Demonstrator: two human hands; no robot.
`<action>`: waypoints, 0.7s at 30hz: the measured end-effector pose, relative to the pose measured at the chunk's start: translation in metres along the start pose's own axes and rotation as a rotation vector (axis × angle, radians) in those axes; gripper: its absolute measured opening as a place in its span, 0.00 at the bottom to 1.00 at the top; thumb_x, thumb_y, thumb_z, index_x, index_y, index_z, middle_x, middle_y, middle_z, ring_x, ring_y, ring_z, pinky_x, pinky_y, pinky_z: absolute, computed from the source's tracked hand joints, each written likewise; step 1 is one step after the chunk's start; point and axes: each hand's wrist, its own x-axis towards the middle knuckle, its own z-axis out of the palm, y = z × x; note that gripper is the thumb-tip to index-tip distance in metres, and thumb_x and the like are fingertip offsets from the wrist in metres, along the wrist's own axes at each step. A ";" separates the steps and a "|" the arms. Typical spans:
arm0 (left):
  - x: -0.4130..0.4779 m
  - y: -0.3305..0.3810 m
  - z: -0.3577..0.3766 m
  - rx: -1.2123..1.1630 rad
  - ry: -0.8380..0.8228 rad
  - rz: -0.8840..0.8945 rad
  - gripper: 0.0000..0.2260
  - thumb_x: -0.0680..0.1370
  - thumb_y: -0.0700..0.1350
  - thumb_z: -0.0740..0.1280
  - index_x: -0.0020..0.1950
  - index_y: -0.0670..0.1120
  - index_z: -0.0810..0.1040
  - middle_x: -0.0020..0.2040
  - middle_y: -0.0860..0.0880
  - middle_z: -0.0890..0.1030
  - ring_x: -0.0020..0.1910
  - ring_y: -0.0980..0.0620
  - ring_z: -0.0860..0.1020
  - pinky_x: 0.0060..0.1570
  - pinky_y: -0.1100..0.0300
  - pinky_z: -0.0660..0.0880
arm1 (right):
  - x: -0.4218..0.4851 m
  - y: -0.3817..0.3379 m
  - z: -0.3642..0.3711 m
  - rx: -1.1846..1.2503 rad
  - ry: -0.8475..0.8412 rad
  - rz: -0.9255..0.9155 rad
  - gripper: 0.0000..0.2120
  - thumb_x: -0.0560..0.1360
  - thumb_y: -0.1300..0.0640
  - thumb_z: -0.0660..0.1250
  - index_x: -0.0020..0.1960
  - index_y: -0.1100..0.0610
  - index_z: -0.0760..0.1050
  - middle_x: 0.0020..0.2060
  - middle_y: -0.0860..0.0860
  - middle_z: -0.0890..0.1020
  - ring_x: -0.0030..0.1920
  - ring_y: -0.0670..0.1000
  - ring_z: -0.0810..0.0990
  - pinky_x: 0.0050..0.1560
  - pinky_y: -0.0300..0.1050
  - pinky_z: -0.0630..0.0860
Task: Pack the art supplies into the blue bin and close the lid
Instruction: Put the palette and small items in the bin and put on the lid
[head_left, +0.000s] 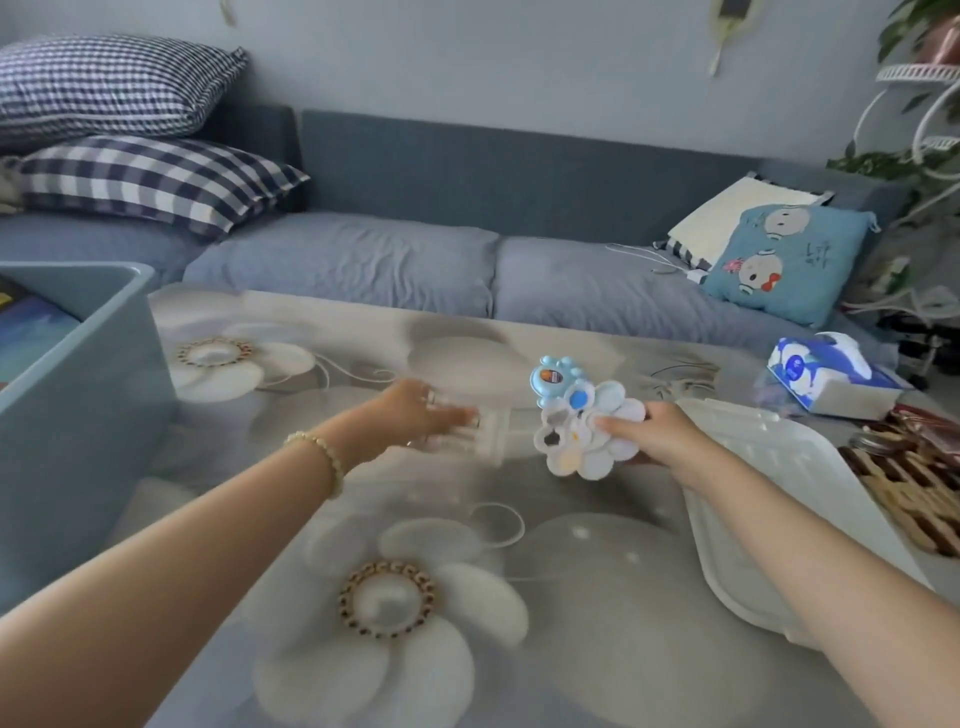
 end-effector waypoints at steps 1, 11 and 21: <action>0.006 0.007 0.003 -0.143 -0.005 0.012 0.08 0.76 0.50 0.69 0.45 0.46 0.81 0.35 0.55 0.82 0.31 0.59 0.77 0.32 0.67 0.69 | 0.001 -0.002 0.000 0.118 0.014 -0.001 0.12 0.74 0.58 0.70 0.55 0.60 0.78 0.45 0.54 0.83 0.41 0.48 0.81 0.38 0.40 0.79; 0.068 0.033 0.086 -0.333 0.152 0.047 0.18 0.79 0.55 0.62 0.48 0.40 0.79 0.45 0.45 0.80 0.42 0.52 0.78 0.42 0.61 0.74 | 0.016 -0.017 0.020 0.467 -0.079 -0.011 0.09 0.73 0.57 0.70 0.53 0.55 0.79 0.47 0.53 0.84 0.46 0.50 0.83 0.41 0.41 0.80; 0.152 0.027 0.126 0.468 0.259 0.160 0.38 0.73 0.66 0.63 0.75 0.46 0.59 0.74 0.49 0.61 0.74 0.46 0.58 0.72 0.53 0.55 | 0.060 0.015 -0.059 0.691 0.356 0.062 0.18 0.74 0.64 0.69 0.62 0.61 0.72 0.51 0.55 0.82 0.43 0.49 0.81 0.28 0.37 0.79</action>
